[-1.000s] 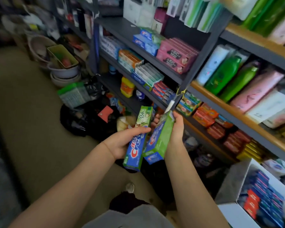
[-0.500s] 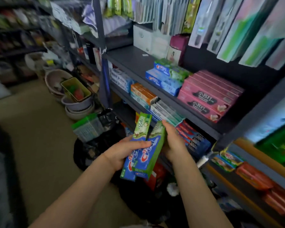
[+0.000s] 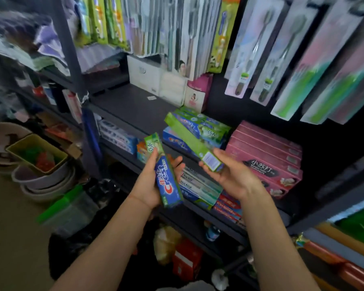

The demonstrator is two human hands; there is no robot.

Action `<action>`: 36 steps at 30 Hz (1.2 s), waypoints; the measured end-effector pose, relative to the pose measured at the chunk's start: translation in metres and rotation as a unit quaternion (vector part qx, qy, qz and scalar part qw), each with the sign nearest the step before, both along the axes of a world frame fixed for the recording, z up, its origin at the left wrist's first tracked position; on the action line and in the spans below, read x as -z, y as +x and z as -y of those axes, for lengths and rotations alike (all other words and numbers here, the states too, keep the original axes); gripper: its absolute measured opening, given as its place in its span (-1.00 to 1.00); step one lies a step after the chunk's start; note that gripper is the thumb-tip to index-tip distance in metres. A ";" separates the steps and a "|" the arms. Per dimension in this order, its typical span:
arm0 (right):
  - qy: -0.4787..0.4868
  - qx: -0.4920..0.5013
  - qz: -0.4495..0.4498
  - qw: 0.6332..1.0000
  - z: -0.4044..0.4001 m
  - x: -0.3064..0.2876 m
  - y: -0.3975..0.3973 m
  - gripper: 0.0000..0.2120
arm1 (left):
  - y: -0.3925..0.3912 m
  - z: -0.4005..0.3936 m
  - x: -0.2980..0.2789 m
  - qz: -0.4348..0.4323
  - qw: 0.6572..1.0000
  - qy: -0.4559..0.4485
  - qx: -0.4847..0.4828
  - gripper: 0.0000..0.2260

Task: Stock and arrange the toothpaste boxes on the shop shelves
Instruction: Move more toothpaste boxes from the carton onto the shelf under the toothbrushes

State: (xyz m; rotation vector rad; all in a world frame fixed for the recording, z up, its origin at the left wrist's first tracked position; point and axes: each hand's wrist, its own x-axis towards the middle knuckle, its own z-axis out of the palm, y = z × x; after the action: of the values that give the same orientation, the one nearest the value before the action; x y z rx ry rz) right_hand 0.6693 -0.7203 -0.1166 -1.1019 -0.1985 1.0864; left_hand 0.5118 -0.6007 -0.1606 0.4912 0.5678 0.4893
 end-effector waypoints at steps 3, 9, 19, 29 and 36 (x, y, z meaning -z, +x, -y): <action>-0.046 -0.045 0.094 0.993 -0.020 0.006 -0.006 -0.56 | 0.013 -0.041 -0.007 0.000 0.998 0.023 0.051 -0.58; -0.218 -0.040 0.323 0.920 -0.061 0.004 -0.009 -0.44 | 0.031 -0.098 -0.008 -0.039 0.980 0.123 0.151 -0.78; -0.417 0.089 0.654 0.626 -0.109 0.013 0.017 -0.65 | 0.038 -0.159 -0.003 -0.115 0.973 0.167 0.115 -0.72; -0.451 0.116 0.728 0.503 -0.129 0.034 0.025 -0.71 | 0.031 -0.191 -0.011 -0.148 0.893 0.412 0.107 -0.76; -0.297 0.300 0.693 0.584 -0.118 0.009 0.022 -0.85 | 0.063 -0.189 -0.031 -0.174 0.484 0.842 0.159 -0.55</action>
State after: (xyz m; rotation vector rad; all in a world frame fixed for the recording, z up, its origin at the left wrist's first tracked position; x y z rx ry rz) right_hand 0.6909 -0.6019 -0.1259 -2.2450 -0.6483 -0.6340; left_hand 0.5752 -0.4115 -0.1293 2.6438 0.1450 0.4436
